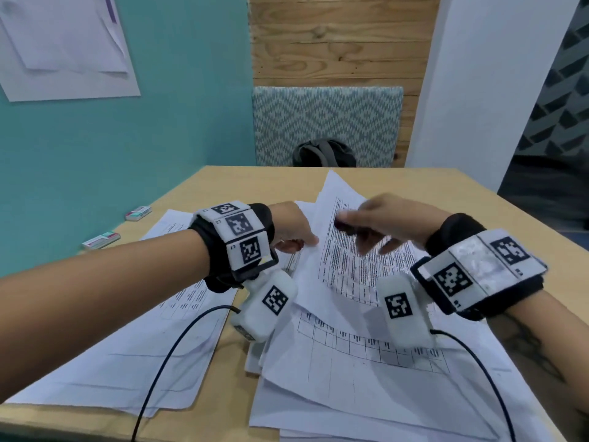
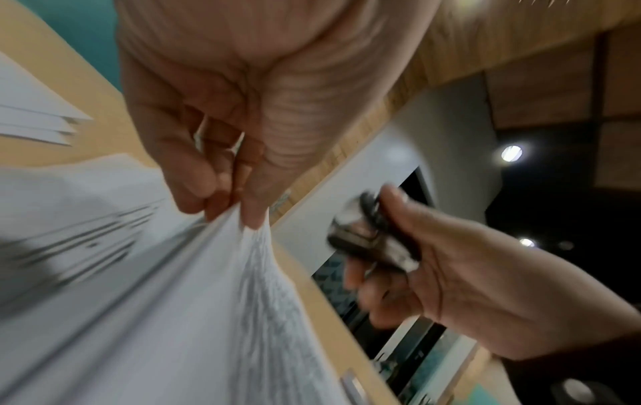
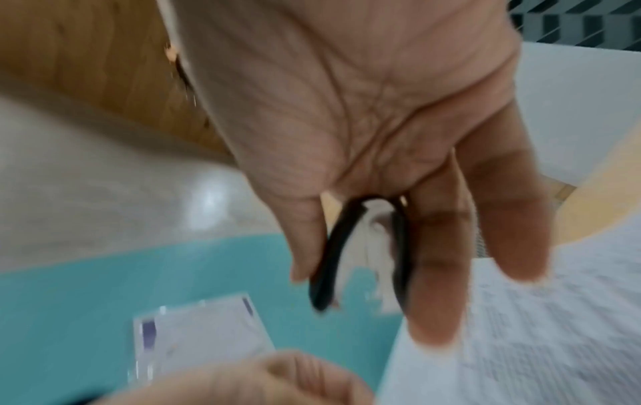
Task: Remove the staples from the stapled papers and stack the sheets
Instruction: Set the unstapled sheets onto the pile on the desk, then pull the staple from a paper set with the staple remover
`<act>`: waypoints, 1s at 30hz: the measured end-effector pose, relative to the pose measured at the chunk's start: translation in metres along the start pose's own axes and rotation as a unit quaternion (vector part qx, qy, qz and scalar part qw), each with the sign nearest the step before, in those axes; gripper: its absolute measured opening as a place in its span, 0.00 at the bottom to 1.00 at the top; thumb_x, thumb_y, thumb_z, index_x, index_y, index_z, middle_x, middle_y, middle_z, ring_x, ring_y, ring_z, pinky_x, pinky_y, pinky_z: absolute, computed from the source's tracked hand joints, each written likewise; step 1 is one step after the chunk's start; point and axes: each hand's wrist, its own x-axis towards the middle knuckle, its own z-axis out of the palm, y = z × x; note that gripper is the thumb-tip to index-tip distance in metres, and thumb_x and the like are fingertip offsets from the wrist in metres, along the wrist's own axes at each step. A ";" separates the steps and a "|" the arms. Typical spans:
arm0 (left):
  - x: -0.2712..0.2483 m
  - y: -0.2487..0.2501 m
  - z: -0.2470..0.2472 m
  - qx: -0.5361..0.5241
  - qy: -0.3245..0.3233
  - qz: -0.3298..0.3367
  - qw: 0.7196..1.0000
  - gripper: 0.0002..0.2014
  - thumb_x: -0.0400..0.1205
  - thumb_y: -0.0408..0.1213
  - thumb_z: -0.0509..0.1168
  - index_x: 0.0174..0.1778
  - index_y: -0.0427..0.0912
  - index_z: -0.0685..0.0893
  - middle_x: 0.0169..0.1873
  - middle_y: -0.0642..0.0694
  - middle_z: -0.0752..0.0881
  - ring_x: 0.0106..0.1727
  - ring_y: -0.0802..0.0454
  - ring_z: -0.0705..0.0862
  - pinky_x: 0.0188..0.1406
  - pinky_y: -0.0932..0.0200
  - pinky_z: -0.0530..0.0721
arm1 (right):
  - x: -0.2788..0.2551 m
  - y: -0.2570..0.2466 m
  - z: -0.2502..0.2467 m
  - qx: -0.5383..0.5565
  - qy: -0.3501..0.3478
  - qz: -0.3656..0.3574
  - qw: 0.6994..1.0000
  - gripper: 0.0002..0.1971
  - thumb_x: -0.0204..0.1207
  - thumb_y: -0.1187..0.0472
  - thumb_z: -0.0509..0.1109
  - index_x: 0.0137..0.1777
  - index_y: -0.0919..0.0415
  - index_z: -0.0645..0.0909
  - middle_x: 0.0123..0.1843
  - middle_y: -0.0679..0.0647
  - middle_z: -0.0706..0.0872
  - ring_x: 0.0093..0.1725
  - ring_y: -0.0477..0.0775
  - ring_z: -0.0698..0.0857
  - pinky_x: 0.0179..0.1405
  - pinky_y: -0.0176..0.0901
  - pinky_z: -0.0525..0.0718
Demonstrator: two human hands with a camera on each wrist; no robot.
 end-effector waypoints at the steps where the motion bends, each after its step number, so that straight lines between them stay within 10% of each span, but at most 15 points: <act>1: -0.001 0.002 -0.003 -0.022 -0.002 0.007 1.000 0.13 0.78 0.30 0.68 0.30 0.37 0.73 0.28 0.42 0.74 0.30 0.49 0.73 0.33 0.61 0.76 | 0.001 -0.005 -0.006 0.046 0.044 -0.019 0.998 0.20 0.78 0.41 0.61 0.43 0.60 0.80 0.34 0.54 0.86 0.33 0.48 0.85 0.31 0.37 0.80; 5: -0.006 0.005 -0.007 -0.124 -0.017 0.036 0.992 0.12 0.80 0.30 0.64 0.30 0.40 0.73 0.34 0.45 0.77 0.31 0.53 0.74 0.27 0.65 0.80 | 0.001 -0.019 -0.019 0.199 0.141 -0.076 0.967 0.18 0.80 0.42 0.61 0.40 0.56 0.80 0.33 0.52 0.84 0.31 0.47 0.84 0.35 0.40 0.79; 11: -0.012 -0.017 0.014 -0.373 0.038 0.082 0.924 0.16 0.75 0.22 0.66 0.27 0.40 0.70 0.32 0.41 0.79 0.31 0.50 0.79 0.23 0.67 0.83 | 0.010 -0.008 0.009 0.259 0.095 -0.039 0.960 0.17 0.80 0.45 0.62 0.38 0.57 0.80 0.29 0.51 0.79 0.24 0.45 0.75 0.22 0.34 0.79; 20: -0.006 -0.035 0.031 -0.455 0.061 0.092 0.884 0.14 0.73 0.22 0.69 0.35 0.45 0.74 0.26 0.48 0.82 0.24 0.57 0.80 0.27 0.65 0.79 | 0.017 0.002 0.035 0.242 0.064 -0.007 0.968 0.15 0.76 0.45 0.67 0.34 0.53 0.86 0.19 0.44 0.72 0.16 0.40 0.69 0.22 0.32 0.76; 30: -0.010 -0.045 0.035 -0.482 0.040 0.104 0.869 0.08 0.76 0.26 0.67 0.43 0.42 0.78 0.28 0.47 0.86 0.23 0.58 0.82 0.23 0.69 0.81 | 0.016 0.011 0.043 0.200 0.071 -0.013 0.977 0.20 0.74 0.43 0.68 0.44 0.61 0.89 0.37 0.58 0.77 0.23 0.43 0.71 0.22 0.33 0.75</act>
